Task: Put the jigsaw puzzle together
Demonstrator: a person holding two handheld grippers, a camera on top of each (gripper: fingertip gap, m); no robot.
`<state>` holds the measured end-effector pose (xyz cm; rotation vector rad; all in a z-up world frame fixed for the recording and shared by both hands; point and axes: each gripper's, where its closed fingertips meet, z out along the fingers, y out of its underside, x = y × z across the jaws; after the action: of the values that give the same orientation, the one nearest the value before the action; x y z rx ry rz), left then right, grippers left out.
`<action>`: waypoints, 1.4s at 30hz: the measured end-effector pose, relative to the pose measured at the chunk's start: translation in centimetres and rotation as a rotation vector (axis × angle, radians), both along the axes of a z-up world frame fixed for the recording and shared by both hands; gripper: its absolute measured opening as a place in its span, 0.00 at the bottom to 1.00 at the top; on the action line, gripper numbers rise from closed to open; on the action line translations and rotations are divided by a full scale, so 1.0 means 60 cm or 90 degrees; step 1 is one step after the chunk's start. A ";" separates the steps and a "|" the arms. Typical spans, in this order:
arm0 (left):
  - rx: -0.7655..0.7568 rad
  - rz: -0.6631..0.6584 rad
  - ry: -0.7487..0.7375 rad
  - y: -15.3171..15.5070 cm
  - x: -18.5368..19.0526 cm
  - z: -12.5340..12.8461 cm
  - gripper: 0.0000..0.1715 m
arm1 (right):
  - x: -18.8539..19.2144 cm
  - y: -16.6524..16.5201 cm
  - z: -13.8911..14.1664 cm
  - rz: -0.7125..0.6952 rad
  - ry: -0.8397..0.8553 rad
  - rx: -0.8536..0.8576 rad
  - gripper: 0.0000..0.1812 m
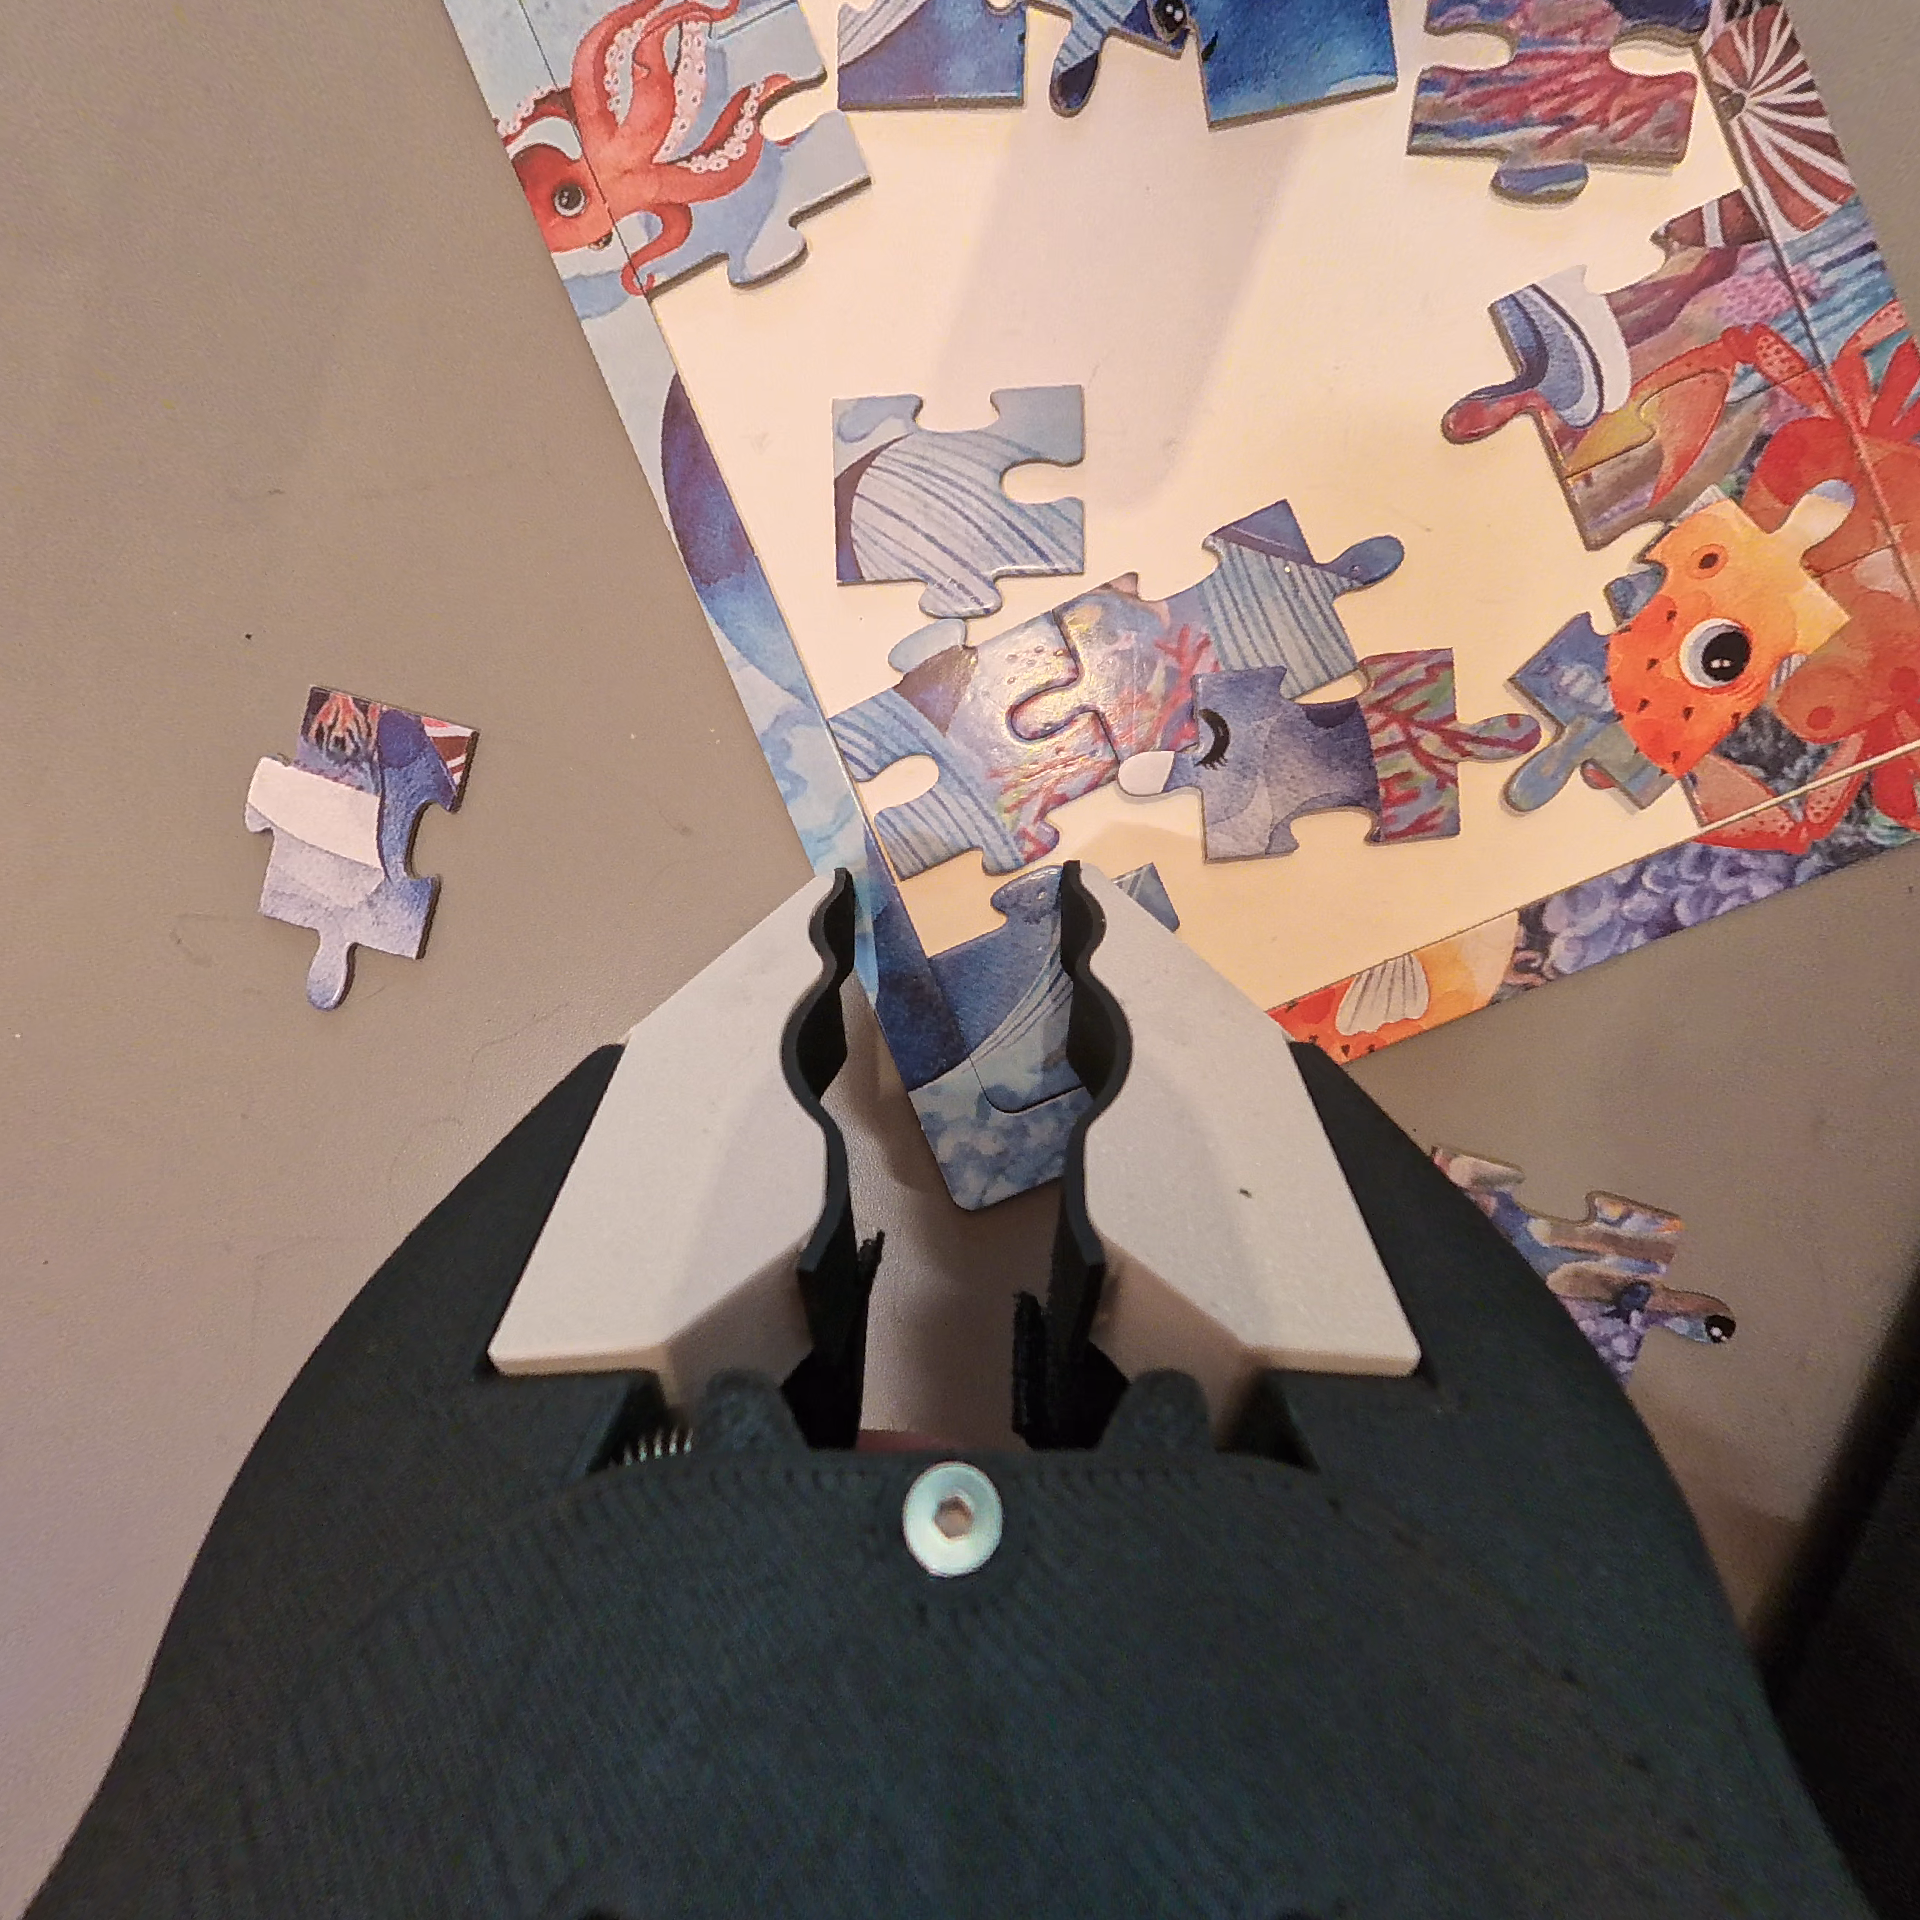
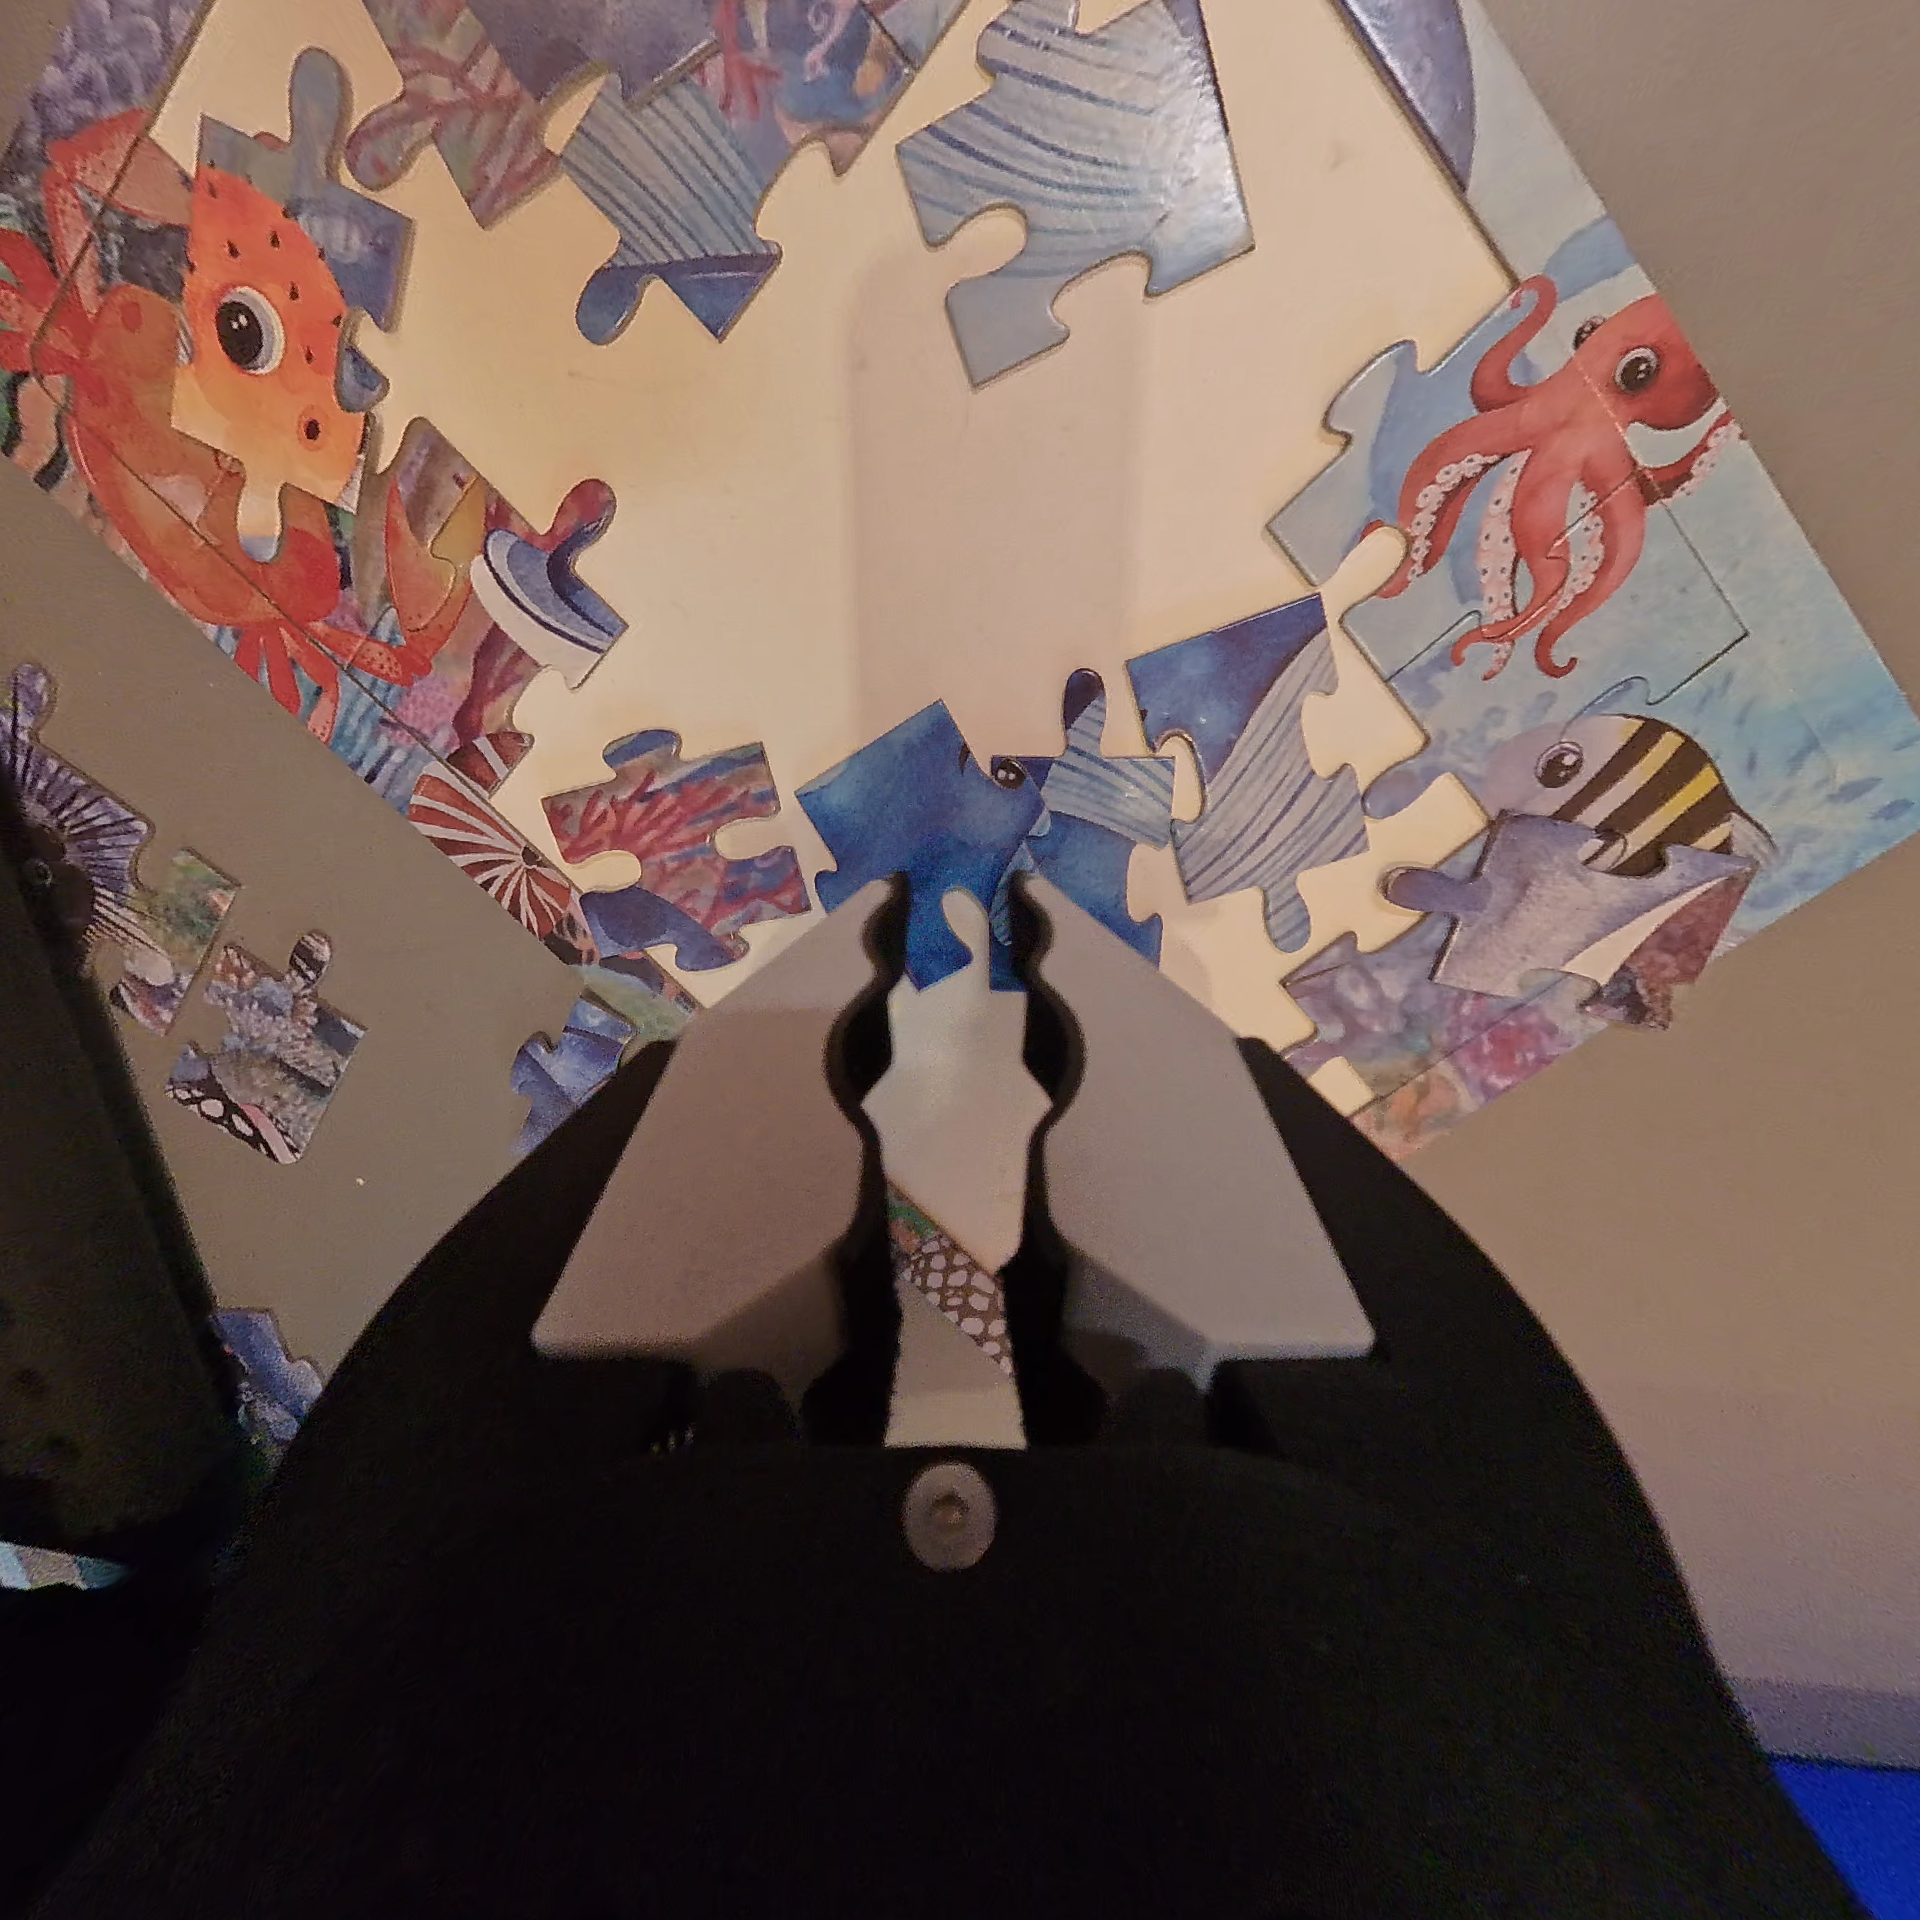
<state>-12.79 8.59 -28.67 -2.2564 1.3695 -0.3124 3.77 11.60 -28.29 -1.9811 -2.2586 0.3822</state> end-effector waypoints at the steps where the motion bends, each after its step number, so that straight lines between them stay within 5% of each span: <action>1: 0.000 0.000 0.000 0.000 0.000 0.000 0.22 | -0.001 0.001 0.002 -0.002 0.004 0.005 0.17; 7: 0.001 -0.001 0.001 0.000 0.000 0.000 0.22 | 0.001 0.002 -0.009 0.006 -0.010 0.020 0.35; 15: 0.001 -0.001 0.001 -0.001 0.000 0.000 0.22 | 0.003 0.007 -0.011 0.020 -0.020 0.044 0.18; 30: 0.050 0.010 -0.002 0.016 0.003 0.019 0.25 | 0.005 -0.009 -0.008 0.052 -0.030 0.038 0.18; 42: 0.158 -0.077 -0.080 0.011 0.094 0.077 0.27 | -0.035 -0.033 0.031 0.071 0.051 0.037 0.18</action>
<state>-7.14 9.27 -24.04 -1.9254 1.3989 -0.3004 1.68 9.61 -26.44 -1.7840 -2.3096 0.3941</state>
